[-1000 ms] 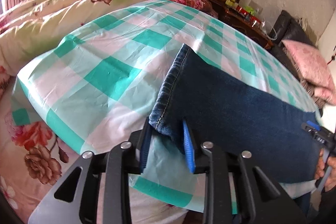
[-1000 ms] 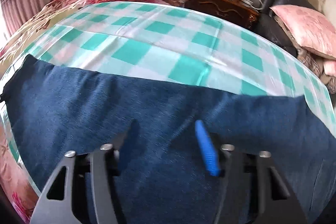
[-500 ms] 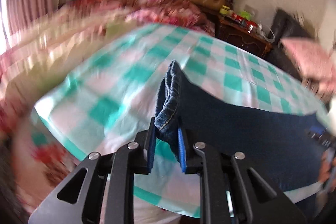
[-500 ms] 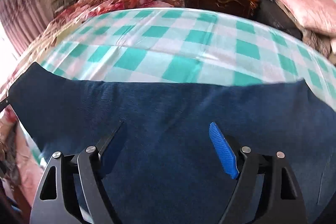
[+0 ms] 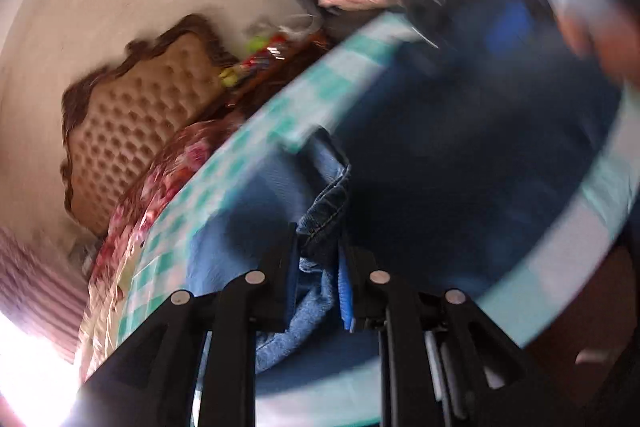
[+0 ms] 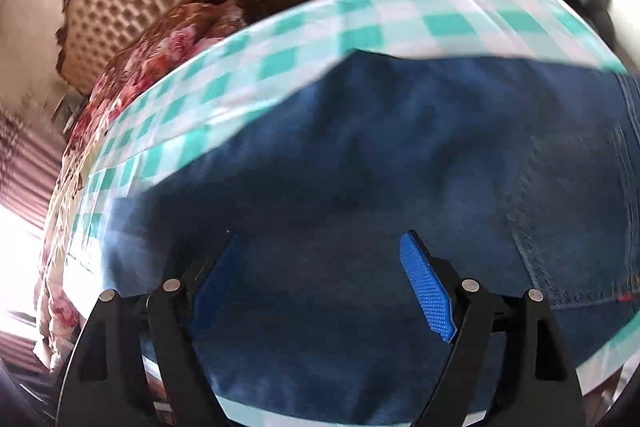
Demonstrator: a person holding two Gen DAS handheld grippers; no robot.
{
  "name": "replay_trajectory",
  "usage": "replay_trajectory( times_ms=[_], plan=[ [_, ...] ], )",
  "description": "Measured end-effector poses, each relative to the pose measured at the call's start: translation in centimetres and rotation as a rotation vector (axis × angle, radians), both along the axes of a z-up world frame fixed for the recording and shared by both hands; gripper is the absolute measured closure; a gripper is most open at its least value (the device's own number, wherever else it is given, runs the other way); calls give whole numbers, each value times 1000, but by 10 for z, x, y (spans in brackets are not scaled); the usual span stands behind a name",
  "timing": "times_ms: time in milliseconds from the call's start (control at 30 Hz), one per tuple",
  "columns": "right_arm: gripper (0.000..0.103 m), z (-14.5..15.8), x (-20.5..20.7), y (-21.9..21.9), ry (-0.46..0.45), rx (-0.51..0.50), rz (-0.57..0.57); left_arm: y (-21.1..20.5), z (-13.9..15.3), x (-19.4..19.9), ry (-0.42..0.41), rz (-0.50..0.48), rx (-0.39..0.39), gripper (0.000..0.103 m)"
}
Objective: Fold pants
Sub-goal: 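Grasp the jeans hem with the left tool while the right tool grasps the leg edge, then lift the held hems and fold them over toward the waistband with both tools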
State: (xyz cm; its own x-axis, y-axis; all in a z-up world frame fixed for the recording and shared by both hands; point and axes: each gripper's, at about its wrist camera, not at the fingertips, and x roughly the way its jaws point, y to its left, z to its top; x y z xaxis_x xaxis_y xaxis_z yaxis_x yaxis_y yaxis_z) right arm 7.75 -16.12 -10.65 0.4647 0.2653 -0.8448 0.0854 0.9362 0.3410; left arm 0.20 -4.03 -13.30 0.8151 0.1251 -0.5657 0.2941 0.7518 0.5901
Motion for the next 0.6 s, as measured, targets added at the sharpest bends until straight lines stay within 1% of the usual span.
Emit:
replay_trajectory(
  times_ms=[33, 67, 100, 133, 200, 267, 333, 400, 467, 500, 533, 567, 600],
  plan=[
    [24, -3, -2, -6, 7, 6, -4, -10, -16, -5, -20, 7, 54, 75],
    [24, -5, -4, -10, 11, 7, -6, -13, -23, -8, -44, 20, 81, 68],
    [24, -7, -5, -15, 15, 10, -7, -14, -26, -12, -70, 40, 96, 51],
    [24, -8, -6, -17, 18, 16, -8, -11, -25, -15, -96, 65, 92, 40],
    [24, -12, -5, -19, 31, 42, -7, -4, -22, -14, -86, 89, 58, 39],
    [24, -14, -4, -15, 41, 70, 12, 4, -21, -5, -50, 108, 36, 40],
    [24, -14, -2, -3, 49, 98, 56, 9, -19, 2, -13, 83, -4, 41],
    [24, -13, -1, 8, 57, 121, 96, 6, -19, 8, 37, 30, -29, 41],
    [24, -13, 1, 18, 74, 143, 127, 4, -21, 11, 53, 9, -46, 45],
    [24, -14, 3, 24, 92, 164, 140, 8, -21, 15, 80, -7, -97, 59],
    [24, -15, 5, 27, 106, 179, 146, 10, -21, 15, 107, -13, -140, 88],
    [24, -15, 7, 31, 120, 192, 153, 12, -20, 17, 111, 2, -155, 88],
    [24, -15, 11, 37, 137, 213, 166, 15, -16, 15, 85, 0, -174, 89]
  ],
)
